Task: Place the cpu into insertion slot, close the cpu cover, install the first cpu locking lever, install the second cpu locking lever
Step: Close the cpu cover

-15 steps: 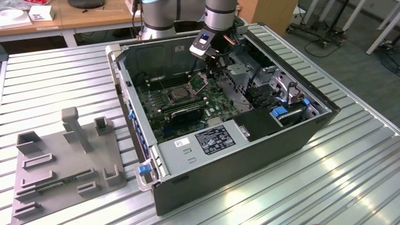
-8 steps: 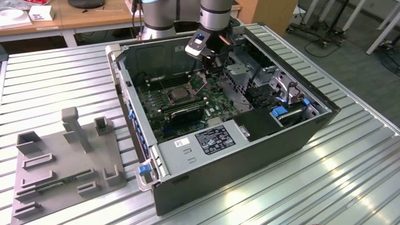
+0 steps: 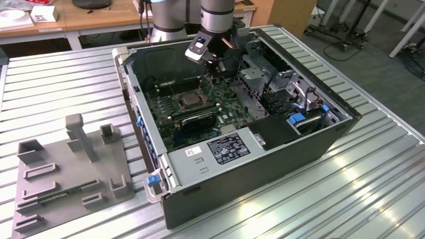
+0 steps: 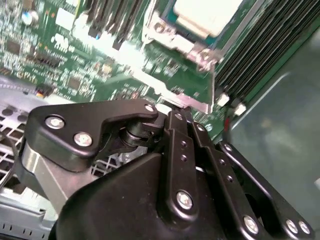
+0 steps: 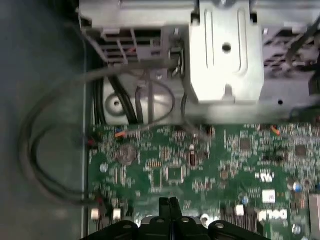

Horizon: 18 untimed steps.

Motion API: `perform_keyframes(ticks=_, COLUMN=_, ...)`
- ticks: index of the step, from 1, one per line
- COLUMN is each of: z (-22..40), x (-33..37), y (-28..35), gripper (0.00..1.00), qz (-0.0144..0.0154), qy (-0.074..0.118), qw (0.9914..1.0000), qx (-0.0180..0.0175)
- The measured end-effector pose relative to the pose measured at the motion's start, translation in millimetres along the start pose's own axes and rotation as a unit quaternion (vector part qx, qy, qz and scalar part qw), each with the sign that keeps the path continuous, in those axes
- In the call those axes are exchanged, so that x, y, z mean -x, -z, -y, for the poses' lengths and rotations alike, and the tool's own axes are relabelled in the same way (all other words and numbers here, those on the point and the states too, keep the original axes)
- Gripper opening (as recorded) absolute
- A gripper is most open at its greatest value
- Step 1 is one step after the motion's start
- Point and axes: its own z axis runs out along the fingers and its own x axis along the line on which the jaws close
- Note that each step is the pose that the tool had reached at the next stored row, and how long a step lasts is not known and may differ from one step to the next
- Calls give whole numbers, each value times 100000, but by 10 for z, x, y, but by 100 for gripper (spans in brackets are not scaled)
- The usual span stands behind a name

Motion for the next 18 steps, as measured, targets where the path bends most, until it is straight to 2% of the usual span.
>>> perform_keyframes(ticks=11, z=429, x=-38, y=12, gripper=11, qz=-37, qy=5, qw=99993, qx=1174)
perform_keyframes(ticks=12, z=446, x=-39, y=13, gripper=11, qz=-38, qy=2, qw=99993, qx=1212)
perform_keyframes(ticks=18, z=448, x=-39, y=14, gripper=11, qz=-27, qy=7, qw=99993, qx=1223)
